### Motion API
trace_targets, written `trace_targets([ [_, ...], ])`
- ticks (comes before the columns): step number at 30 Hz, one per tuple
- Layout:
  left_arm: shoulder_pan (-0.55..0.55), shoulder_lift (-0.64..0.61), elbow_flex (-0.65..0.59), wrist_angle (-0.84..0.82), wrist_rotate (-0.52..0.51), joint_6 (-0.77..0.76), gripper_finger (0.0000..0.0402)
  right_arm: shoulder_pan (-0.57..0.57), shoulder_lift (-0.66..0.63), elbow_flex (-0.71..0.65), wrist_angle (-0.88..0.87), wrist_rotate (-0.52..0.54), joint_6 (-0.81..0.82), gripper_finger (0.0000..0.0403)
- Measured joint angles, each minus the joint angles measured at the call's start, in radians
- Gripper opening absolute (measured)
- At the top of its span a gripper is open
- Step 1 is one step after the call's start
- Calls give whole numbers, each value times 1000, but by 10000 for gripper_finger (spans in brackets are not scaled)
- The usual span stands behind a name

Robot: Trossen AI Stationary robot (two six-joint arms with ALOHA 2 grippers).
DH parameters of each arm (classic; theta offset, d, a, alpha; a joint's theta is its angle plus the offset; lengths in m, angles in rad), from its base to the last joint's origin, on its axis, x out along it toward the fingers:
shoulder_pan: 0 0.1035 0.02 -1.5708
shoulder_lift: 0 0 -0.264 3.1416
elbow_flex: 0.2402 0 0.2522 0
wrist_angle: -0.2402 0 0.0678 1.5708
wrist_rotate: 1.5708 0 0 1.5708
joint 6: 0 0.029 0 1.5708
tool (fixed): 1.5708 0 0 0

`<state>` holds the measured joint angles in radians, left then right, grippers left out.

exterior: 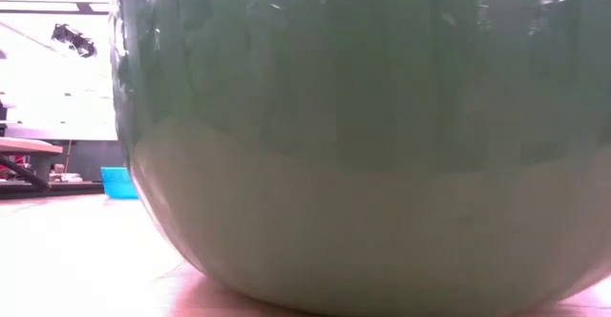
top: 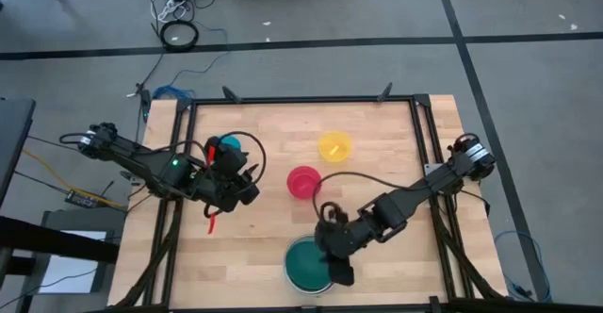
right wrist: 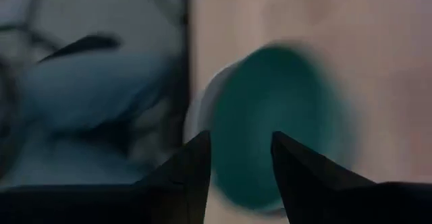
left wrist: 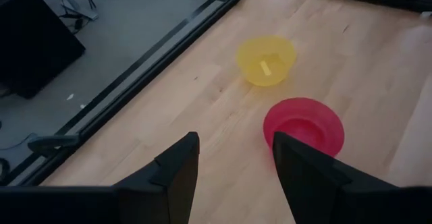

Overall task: Nest bowls inside each other
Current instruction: Stack the green bowl on top of the white bowl

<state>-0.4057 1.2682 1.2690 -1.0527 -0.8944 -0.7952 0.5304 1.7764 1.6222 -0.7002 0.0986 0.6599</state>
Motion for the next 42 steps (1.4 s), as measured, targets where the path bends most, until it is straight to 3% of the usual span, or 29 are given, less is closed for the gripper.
trace_targets([
  [3, 0, -2, 0, -1, -2, -3, 198, -12, 2, 0, -5, 81, -47, 138],
  [13, 0, -2, -1, -21, 3, -21, 198, -29, 140, -3, -100, 106, 13, 134],
  [19, -2, -1, -1, -25, 29, -25, 198, -13, 90, -2, -7, 125, 1, 132],
  [26, -2, -1, -1, -23, 29, -25, 198, -26, 66, -3, 44, 302, -118, 132],
  [36, -4, -1, -1, -31, 35, -26, 198, -35, 72, -232, 236, 351, -18, 132],
  [42, -4, -1, -1, -36, 34, -28, 198, 0, 36, -195, 281, 481, -92, 132],
])
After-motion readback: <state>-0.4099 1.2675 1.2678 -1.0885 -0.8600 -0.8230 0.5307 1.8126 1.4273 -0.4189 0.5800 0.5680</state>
